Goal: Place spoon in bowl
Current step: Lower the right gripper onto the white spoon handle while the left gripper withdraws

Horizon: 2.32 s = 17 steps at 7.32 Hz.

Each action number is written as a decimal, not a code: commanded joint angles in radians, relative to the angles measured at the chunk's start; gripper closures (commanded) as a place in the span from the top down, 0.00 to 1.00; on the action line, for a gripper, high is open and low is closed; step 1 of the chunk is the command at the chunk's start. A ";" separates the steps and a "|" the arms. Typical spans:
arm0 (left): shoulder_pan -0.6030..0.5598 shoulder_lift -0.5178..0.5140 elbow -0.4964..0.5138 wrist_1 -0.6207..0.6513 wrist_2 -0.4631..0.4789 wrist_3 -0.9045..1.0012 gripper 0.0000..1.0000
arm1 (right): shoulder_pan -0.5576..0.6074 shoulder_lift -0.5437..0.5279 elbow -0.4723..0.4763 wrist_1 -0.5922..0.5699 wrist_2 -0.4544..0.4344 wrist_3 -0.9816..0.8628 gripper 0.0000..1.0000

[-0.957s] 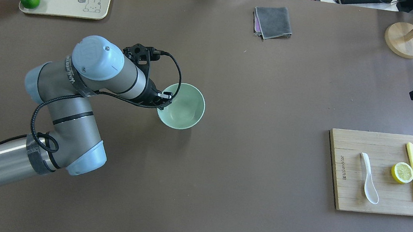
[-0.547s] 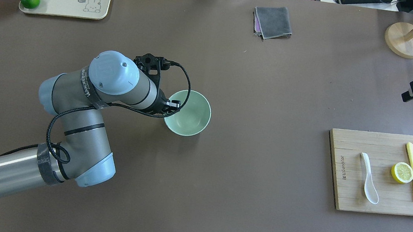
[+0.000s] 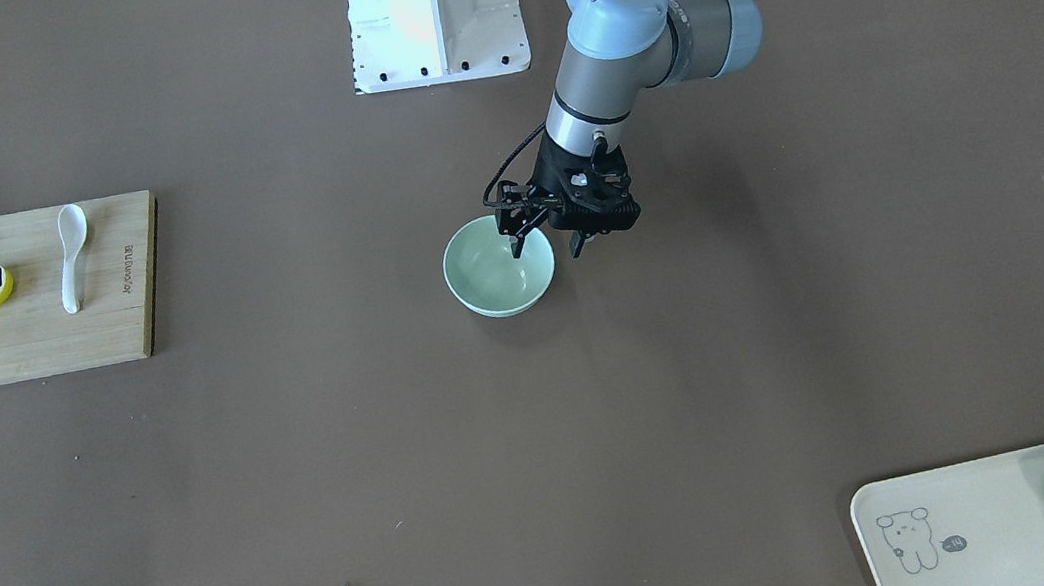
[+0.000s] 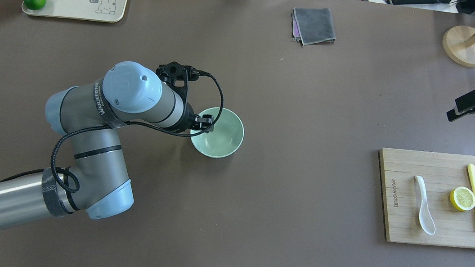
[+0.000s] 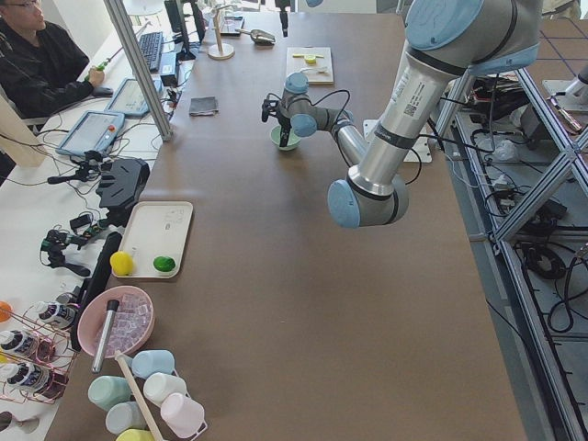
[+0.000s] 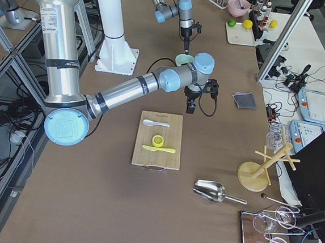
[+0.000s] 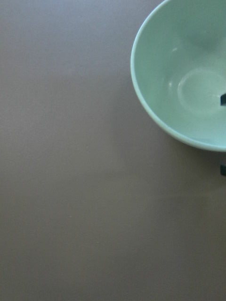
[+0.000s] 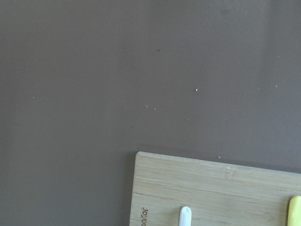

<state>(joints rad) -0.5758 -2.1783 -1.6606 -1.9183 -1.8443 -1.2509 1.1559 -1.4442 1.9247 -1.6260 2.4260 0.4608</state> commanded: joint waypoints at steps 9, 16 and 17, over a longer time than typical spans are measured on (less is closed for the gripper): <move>-0.174 0.028 -0.128 0.170 -0.084 0.192 0.98 | -0.292 -0.139 -0.056 0.242 -0.205 0.266 1.00; -0.174 0.028 -0.128 0.166 -0.085 0.199 0.98 | -0.357 -0.162 -0.102 0.328 -0.208 0.286 0.99; -0.174 0.028 -0.128 0.166 -0.085 0.200 0.98 | -0.364 -0.168 -0.101 0.328 -0.214 0.286 0.96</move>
<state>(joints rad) -0.7501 -2.1507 -1.7880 -1.7510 -1.9298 -1.0520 0.8050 -1.5998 1.8183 -1.2983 2.2171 0.7470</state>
